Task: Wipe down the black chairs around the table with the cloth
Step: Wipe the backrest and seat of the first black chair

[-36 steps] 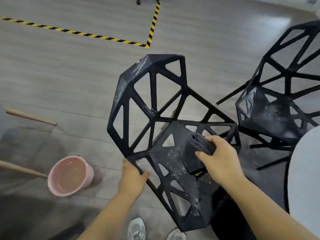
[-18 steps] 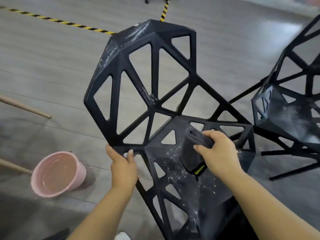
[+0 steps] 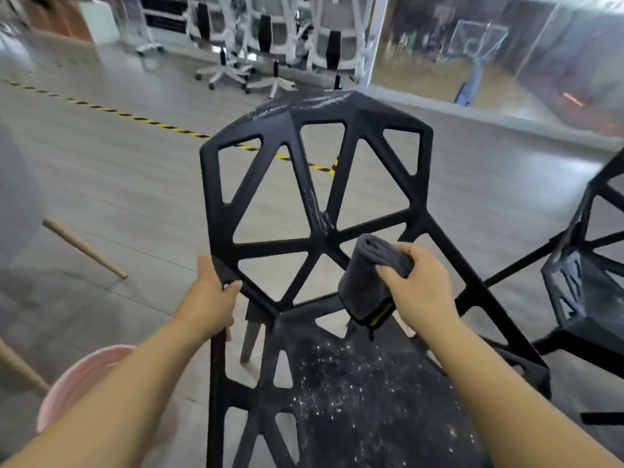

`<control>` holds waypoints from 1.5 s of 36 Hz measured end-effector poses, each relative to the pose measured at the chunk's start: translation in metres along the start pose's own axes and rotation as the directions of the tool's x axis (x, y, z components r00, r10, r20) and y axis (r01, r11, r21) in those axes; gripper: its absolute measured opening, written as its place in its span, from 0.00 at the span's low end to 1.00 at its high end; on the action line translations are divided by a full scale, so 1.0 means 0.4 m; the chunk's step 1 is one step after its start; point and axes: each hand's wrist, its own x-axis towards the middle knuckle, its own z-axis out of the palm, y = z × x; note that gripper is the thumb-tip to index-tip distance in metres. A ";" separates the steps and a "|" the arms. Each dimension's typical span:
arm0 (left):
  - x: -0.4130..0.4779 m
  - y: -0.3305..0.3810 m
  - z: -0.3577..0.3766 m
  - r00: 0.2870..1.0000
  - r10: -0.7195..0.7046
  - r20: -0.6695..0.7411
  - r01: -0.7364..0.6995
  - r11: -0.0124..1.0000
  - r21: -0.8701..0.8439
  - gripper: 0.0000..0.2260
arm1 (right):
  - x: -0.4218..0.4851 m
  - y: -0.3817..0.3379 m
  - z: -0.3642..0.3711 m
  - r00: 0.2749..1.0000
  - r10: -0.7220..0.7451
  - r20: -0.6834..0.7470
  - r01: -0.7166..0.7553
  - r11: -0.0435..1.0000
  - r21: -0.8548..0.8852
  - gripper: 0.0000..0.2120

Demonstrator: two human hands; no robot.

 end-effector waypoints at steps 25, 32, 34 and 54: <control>-0.032 -0.053 -0.058 0.963 0.170 0.208 -0.126 0.970 -0.206 0.10 | 0.028 -0.102 0.087 0.994 0.096 0.061 -0.106 0.972 0.208 0.35; 0.036 -0.007 -0.100 0.959 0.233 -0.160 -0.227 0.972 0.053 0.10 | 0.086 -0.161 0.108 0.994 -0.078 -0.079 0.094 0.970 0.223 0.13; 0.061 0.030 -0.109 0.922 0.279 -0.266 -0.286 0.958 0.017 0.10 | 0.106 -0.187 0.113 0.979 -0.159 -0.127 0.187 0.949 0.253 0.07; 0.079 0.058 -0.040 0.836 0.367 -0.409 -0.462 0.872 -0.162 0.11 | 0.341 -0.382 0.264 0.873 -0.478 -0.101 0.437 0.856 -0.274 0.14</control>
